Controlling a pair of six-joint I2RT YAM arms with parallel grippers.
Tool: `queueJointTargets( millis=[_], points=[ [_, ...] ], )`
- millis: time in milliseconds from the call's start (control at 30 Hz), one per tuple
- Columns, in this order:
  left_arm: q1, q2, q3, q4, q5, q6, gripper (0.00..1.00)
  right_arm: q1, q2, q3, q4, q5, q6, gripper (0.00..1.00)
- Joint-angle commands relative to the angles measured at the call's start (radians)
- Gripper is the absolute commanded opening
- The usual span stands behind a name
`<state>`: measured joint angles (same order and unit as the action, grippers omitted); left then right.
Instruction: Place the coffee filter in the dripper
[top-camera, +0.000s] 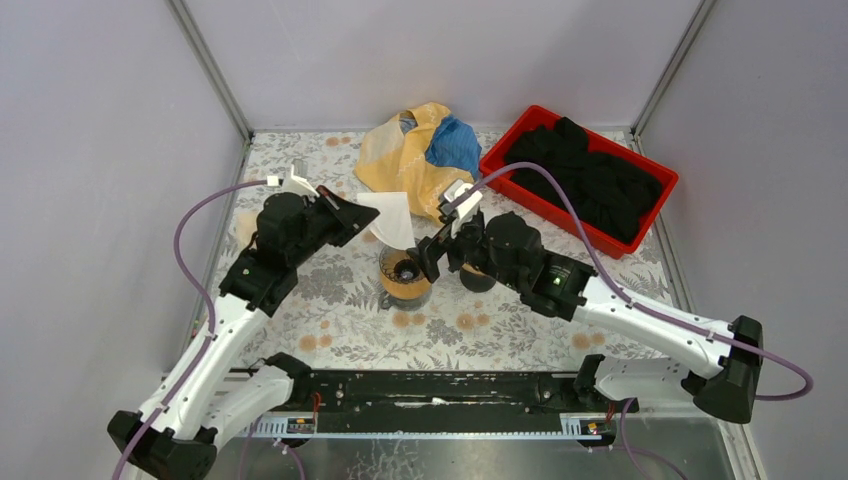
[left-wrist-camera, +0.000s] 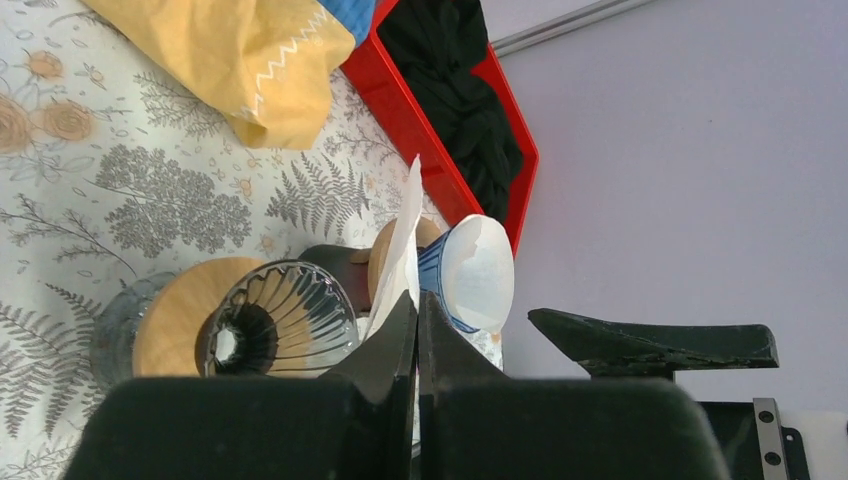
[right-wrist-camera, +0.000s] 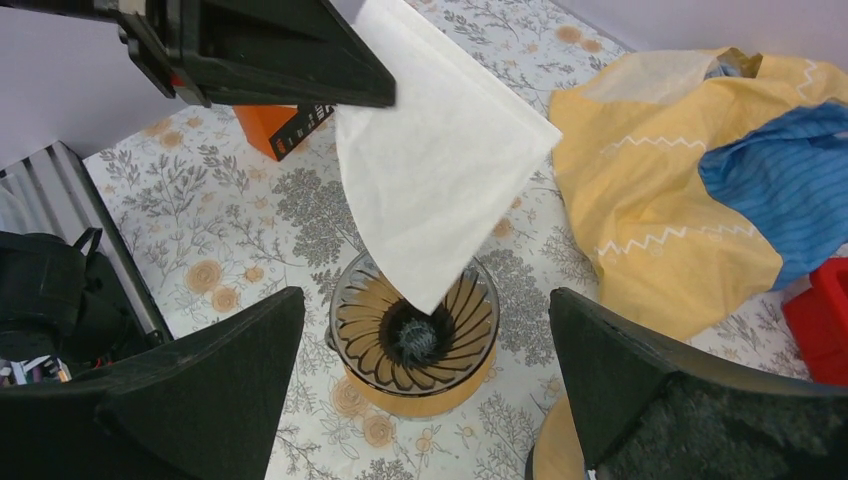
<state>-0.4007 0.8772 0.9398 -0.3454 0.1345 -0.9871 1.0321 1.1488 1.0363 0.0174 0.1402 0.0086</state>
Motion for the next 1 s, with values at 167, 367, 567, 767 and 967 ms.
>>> queueJointTargets(
  millis=[167,367,567,767,967],
  points=[
    [-0.114,0.026,-0.009,0.092,-0.146,-0.065,0.00,0.100,0.088,0.068,0.146,0.229,-0.100,0.95],
    [-0.158,0.054,-0.009,0.109,-0.163,-0.080,0.00,0.163,0.158,0.076,0.211,0.411,-0.156,0.91],
    [-0.180,0.061,-0.007,0.114,-0.174,-0.082,0.00,0.198,0.213,0.068,0.278,0.559,-0.214,0.89],
    [-0.191,0.063,-0.013,0.114,-0.177,-0.087,0.00,0.204,0.250,0.066,0.322,0.628,-0.251,0.85],
    [-0.198,0.066,-0.015,0.112,-0.179,-0.090,0.00,0.212,0.284,0.067,0.360,0.707,-0.289,0.80]
  ],
)
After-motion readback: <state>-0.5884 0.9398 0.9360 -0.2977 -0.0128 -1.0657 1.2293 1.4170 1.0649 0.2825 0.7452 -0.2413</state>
